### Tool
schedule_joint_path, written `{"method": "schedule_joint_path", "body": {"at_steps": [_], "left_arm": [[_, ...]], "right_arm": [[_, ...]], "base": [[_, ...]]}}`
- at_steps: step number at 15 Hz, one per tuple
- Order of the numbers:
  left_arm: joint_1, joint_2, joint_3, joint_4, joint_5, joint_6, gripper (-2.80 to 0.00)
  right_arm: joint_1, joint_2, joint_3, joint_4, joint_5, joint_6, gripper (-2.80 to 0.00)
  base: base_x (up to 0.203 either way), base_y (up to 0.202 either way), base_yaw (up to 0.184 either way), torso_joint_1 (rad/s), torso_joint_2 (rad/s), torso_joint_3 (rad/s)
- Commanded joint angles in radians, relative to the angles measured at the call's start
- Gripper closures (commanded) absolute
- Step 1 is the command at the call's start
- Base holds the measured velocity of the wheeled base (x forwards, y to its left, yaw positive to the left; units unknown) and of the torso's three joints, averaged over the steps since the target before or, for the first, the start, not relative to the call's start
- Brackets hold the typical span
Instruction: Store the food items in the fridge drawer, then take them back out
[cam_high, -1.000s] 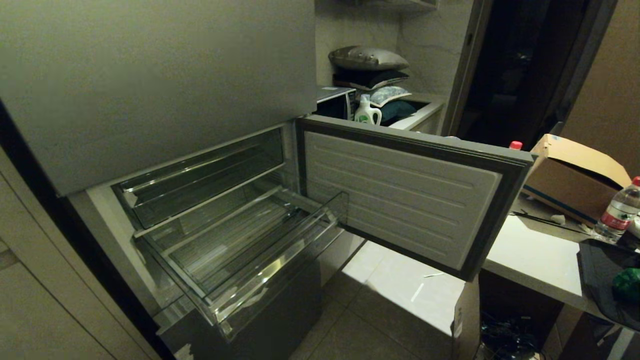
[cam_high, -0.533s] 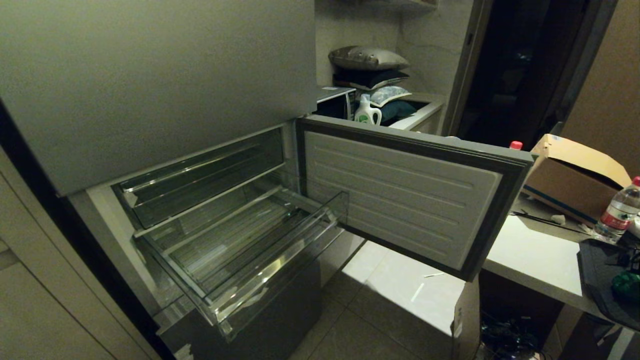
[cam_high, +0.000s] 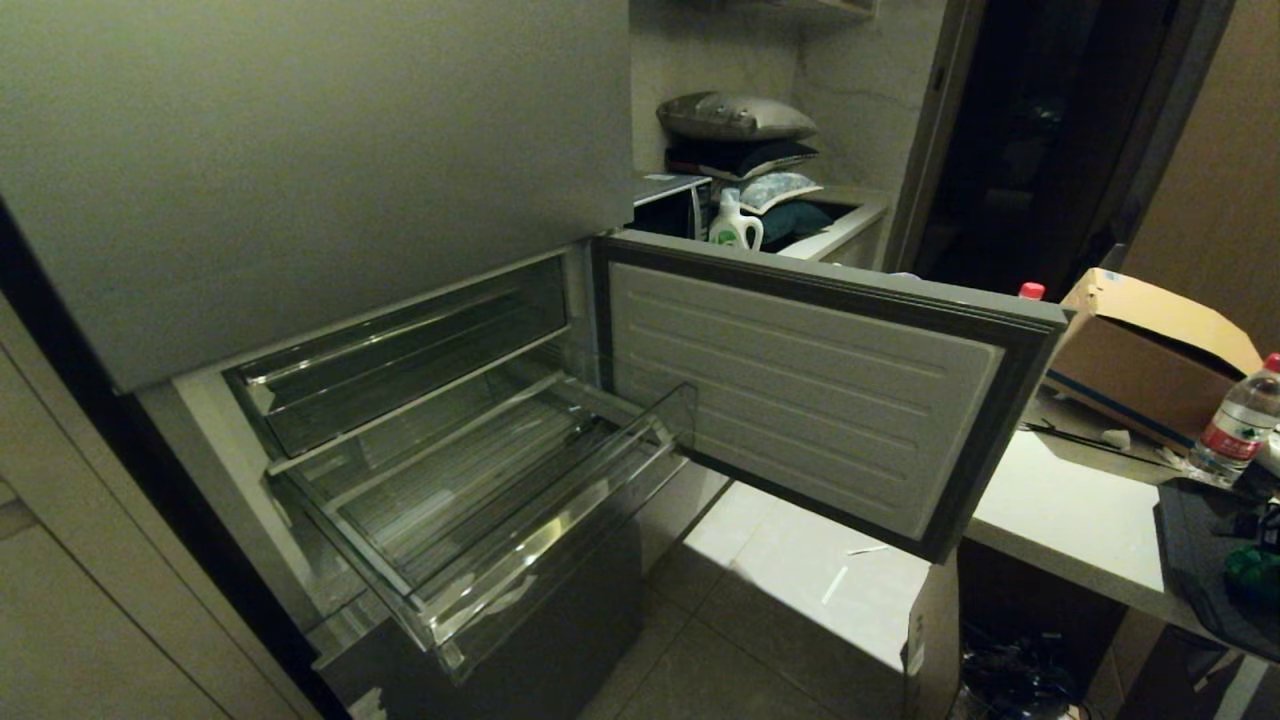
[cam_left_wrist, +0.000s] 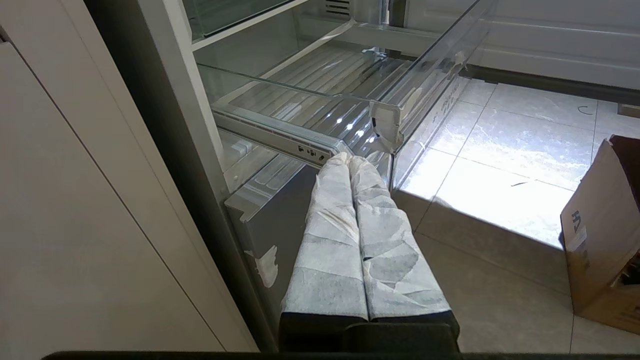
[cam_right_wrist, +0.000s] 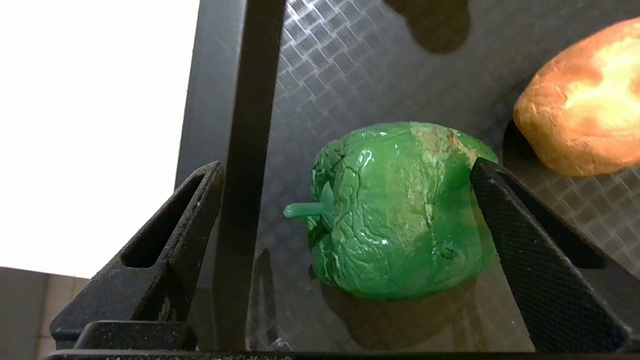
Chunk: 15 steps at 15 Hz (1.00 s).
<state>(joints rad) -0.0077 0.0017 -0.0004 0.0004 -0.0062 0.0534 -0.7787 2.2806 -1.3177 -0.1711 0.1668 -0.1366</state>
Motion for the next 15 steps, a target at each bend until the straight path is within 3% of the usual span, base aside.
{"method": "schedule_joint_path", "body": {"at_steps": [1,15], "left_arm": [[0.000,0.001,0.000,0.000,0.000,0.000,0.00],[0.000,0.001,0.000,0.000,0.000,0.000,0.00]], "right_arm": [[-0.002,-0.010,0.006,0.002,0.000,-0.001,-2.80],[-0.018,-0.009,0.028,0.005,-0.027,-0.005,-2.80]], "base": [[0.000,0.000,0.000,0.000,0.00,0.000],[0.000,0.000,0.000,0.000,0.00,0.000]]}}
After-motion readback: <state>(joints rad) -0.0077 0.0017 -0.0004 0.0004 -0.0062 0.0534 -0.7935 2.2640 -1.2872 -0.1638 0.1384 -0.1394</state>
